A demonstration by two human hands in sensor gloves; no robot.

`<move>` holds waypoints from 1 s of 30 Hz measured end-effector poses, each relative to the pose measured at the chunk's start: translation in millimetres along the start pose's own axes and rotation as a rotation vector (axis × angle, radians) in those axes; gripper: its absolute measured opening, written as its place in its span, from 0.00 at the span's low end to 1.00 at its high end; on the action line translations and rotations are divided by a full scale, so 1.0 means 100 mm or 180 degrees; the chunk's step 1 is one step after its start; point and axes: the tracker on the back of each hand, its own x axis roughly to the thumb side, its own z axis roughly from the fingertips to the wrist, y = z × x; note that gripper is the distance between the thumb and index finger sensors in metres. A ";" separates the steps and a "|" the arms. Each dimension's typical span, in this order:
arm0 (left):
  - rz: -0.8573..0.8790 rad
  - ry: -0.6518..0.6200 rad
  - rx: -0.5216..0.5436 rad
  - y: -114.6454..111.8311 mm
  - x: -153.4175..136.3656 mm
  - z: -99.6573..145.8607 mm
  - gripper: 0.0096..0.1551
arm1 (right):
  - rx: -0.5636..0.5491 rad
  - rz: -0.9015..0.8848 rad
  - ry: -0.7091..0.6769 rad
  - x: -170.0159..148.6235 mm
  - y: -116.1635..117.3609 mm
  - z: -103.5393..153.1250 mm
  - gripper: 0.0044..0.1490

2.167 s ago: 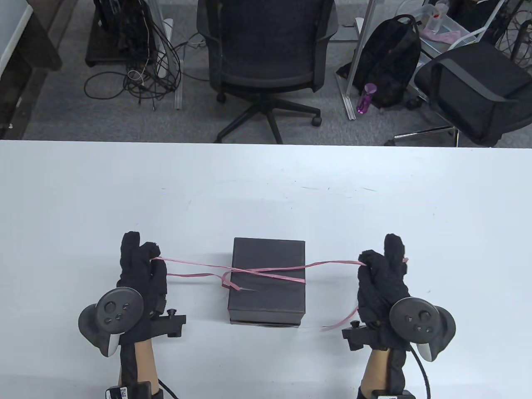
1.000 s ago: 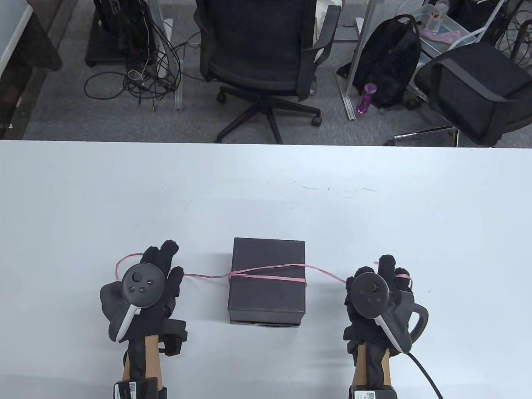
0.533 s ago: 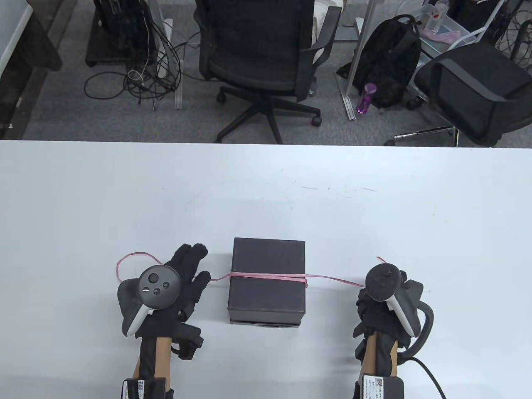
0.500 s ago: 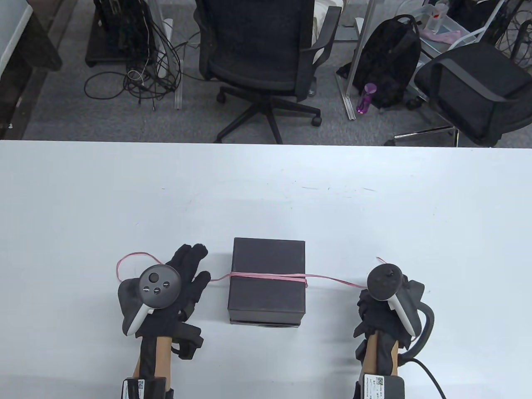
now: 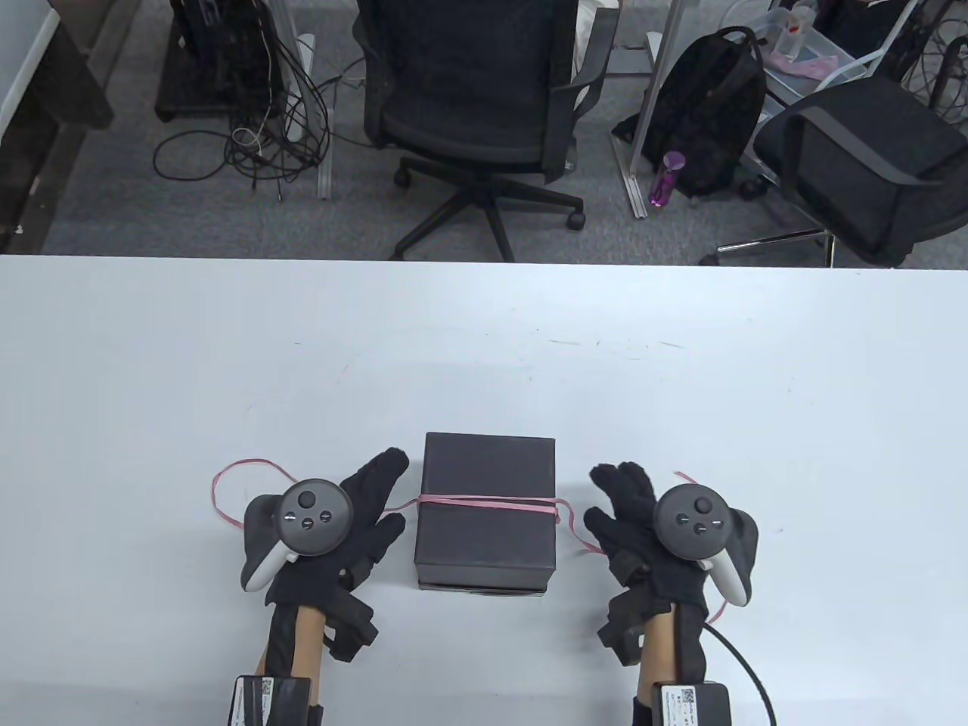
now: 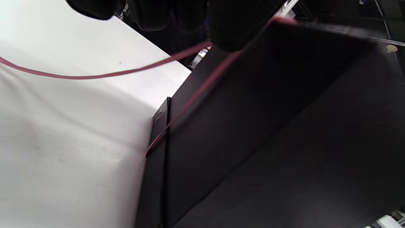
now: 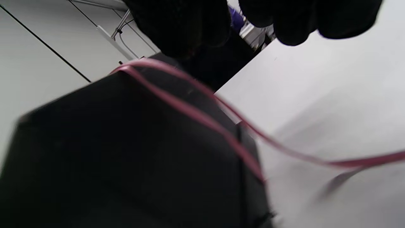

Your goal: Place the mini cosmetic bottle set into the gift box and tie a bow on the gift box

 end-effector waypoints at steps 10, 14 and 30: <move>-0.0115 0.0161 0.0538 -0.10 0.13 -0.04 0.28 | -0.0524 -0.0313 -0.0071 0.00 0.17 -0.06 0.25; 0.0134 0.0142 0.0755 -0.06 0.10 -0.02 0.22 | -0.0693 -0.0304 0.0001 0.02 0.14 -0.03 0.25; -0.0419 0.0229 0.1086 0.07 0.27 0.07 0.25 | -0.0273 0.0502 -0.0217 0.49 -0.15 0.25 0.26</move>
